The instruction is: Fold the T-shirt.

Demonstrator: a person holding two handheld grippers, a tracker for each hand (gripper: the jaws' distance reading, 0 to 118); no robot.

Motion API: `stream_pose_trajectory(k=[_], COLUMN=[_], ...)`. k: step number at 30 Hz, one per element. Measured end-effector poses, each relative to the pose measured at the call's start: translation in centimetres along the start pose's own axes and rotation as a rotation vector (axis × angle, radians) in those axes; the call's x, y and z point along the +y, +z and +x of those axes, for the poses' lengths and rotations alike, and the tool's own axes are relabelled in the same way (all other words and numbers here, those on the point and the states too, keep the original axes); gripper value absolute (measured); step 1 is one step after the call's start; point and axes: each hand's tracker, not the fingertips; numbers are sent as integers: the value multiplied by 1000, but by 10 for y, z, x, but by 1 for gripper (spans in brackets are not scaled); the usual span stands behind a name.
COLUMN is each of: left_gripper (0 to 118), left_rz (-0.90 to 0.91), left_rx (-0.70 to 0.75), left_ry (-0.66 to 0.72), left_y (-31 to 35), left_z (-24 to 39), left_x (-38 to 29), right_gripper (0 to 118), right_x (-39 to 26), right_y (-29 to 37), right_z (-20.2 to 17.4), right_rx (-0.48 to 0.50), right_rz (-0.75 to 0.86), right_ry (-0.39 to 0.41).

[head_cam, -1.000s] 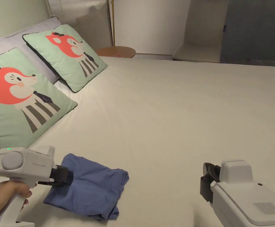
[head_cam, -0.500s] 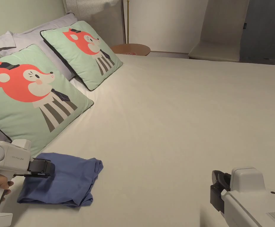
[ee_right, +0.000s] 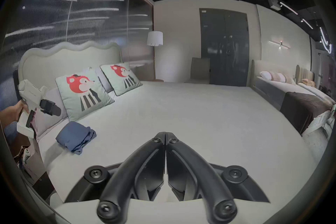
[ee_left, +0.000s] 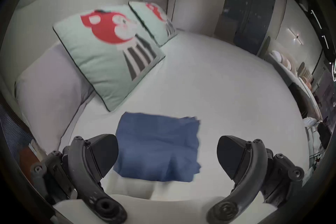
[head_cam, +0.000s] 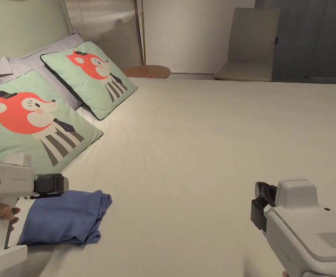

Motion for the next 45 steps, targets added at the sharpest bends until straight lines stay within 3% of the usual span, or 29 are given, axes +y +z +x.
stream_pose_trajectory(k=[8,12,18,22,24,27,28,29,45], left_gripper=[108,108,107,106,96,40,12,0,0], left_rz=[367,550,783,829,867,884,884,884,826], left_rx=[-146,-140,-108,-124,-152,-171,-177,-190,-232], left_ry=[-25,-86,-156,-139,-115,-113,-112,-109,-152], left_y=[111,150,153,149,147,142,140,141,142], left_z=[106,170,249,286,297,308,310,313,325], left_x=[-2,-20,-58,-83,-94,-105,-107,-111,-112], right_gripper=[1,1,1,1,1,1,1,1,1], right_x=[28,38,41,39,37,35,34,33,34], right_y=[54,75,99,110,115,121,122,123,125], right_z=[41,61,83,93,96,99,99,100,105], right_rx=[-81,-140,-214,-247,-262,-282,-287,-292,-319], right_rz=[152,210,269,291,300,313,316,318,328], right_ry=[20,38,45,55,59,66,67,69,67])
